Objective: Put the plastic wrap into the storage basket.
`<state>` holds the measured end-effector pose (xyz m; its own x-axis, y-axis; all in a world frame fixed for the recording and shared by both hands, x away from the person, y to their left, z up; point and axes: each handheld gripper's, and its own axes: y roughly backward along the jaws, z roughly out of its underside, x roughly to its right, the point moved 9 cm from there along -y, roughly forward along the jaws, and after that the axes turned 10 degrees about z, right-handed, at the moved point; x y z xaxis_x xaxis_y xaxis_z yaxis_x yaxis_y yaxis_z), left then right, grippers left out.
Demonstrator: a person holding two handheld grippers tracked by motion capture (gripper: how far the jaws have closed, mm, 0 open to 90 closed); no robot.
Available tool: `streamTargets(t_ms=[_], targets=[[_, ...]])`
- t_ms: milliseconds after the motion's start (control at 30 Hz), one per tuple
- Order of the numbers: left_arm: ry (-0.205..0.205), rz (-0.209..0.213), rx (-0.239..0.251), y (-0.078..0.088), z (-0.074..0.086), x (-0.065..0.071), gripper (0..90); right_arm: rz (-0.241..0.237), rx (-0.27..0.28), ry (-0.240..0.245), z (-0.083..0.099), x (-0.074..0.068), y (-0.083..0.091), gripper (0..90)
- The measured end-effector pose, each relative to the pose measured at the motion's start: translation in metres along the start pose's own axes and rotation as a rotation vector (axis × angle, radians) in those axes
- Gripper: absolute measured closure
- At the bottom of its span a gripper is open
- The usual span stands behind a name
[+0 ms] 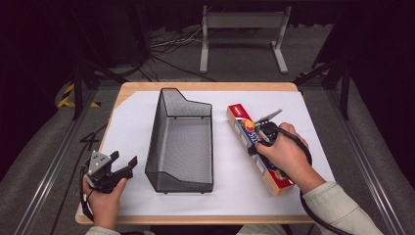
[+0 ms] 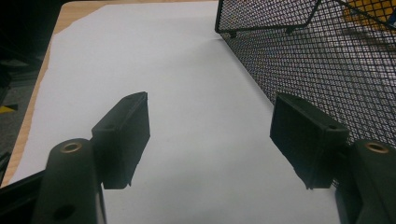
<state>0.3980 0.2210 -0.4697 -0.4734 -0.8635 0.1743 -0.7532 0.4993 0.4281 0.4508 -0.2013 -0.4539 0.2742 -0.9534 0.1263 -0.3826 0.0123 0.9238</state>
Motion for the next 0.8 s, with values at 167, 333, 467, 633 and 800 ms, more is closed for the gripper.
streamTargets(t_ms=[167, 333, 467, 633, 800], targets=[[0.002, -0.003, 0.002, 0.000, 0.000, -0.001, 29.0, -0.003, 0.037, 0.004, -0.005, -0.003, 0.012, 40.6], [0.001, -0.005, 0.002, 0.001, 0.000, -0.001, 29.1, -0.016, 0.081, -0.003, -0.011, -0.005, 0.028, 40.5], [0.001, -0.007, 0.001, 0.002, 0.000, -0.001, 29.1, -0.038, 0.100, -0.006, -0.014, -0.008, 0.039, 40.5], [0.000, -0.009, 0.001, 0.002, 0.000, -0.001, 29.0, -0.036, 0.123, -0.004, -0.016, -0.010, 0.049, 40.5], [-0.001, -0.008, -0.001, 0.002, 0.000, -0.001, 29.1, -0.044, 0.133, 0.002, -0.018, -0.015, 0.059, 40.4]])
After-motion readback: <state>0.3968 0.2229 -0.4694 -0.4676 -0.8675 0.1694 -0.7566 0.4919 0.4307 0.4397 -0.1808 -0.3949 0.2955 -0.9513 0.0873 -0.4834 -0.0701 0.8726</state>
